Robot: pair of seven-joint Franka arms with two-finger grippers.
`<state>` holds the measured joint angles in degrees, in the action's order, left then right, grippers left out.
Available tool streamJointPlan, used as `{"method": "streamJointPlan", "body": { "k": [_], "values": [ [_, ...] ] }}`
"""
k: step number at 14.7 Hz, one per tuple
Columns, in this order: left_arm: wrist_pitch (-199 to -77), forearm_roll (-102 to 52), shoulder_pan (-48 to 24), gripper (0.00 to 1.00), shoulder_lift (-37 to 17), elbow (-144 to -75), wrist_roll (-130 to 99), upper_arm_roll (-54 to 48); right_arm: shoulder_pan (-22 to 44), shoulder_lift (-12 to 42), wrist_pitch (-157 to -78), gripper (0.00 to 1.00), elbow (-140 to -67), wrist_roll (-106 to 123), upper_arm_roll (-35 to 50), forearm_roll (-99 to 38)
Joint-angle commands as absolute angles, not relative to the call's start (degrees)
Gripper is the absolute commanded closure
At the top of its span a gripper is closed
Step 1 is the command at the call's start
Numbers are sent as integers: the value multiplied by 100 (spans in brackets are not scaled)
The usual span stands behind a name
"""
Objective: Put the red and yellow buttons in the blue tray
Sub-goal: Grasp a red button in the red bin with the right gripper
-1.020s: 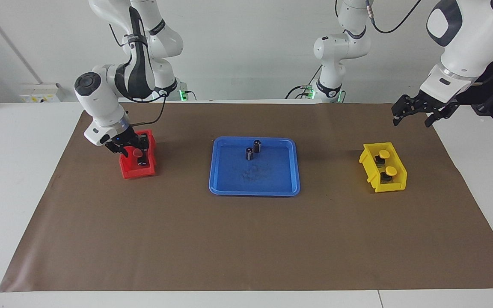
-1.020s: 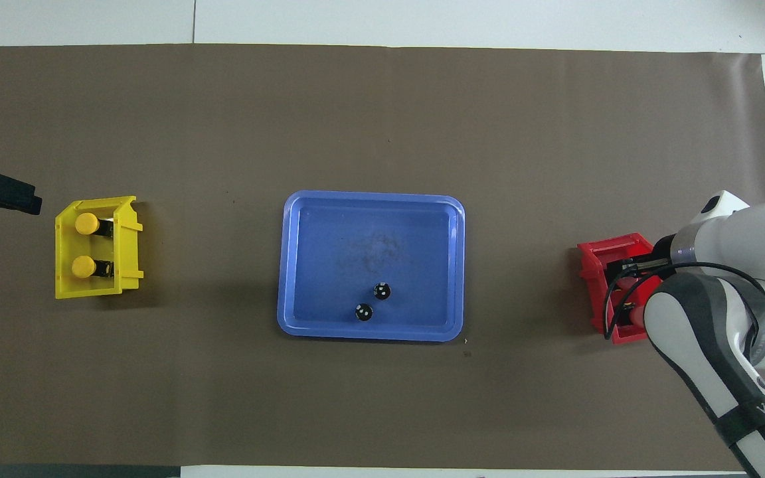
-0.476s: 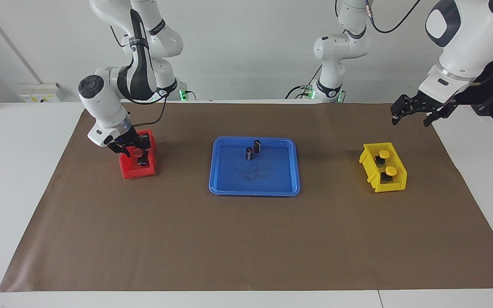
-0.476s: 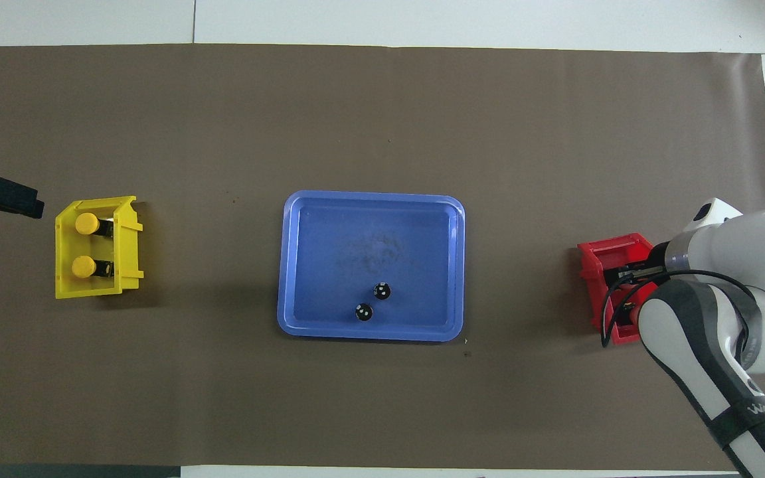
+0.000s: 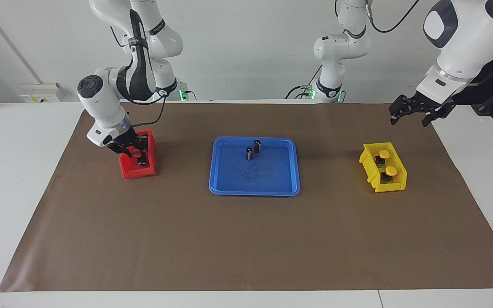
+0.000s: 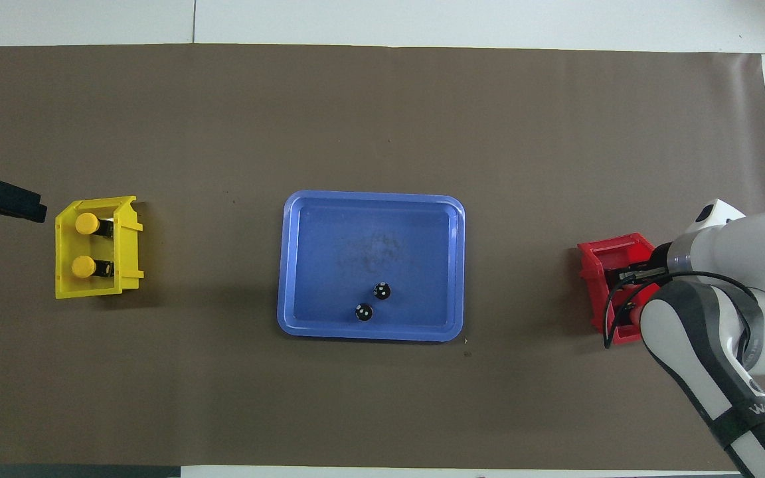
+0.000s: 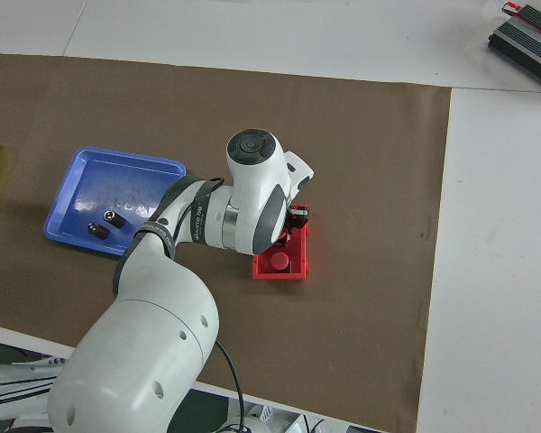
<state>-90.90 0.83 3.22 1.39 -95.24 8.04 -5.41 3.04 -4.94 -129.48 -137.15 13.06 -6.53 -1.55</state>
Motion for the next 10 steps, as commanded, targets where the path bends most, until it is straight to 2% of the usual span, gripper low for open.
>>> {"method": "streamJointPlan", "body": {
  "k": [1, 4, 6, 10],
  "values": [
    [-9237, 97, 352, 0, 334, -9756, 896, -545, 220, -650, -13034, 70, -13869, 1485, -633, -176],
    [-9481, 97, 360, 0, 404, -9974, 905, -545, 220, -563, -12650, 74, -13502, 1485, -633, -123],
    [-10035, 97, 509, 0, 457, -10396, 905, -545, 141, -353, -11816, 74, -12757, 1669, -642, -9],
    [-11247, 97, 746, 0, 151, -11020, 914, -545, 149, -159, -10620, 74, -11500, 1741, -624, 123]
  ]
}}
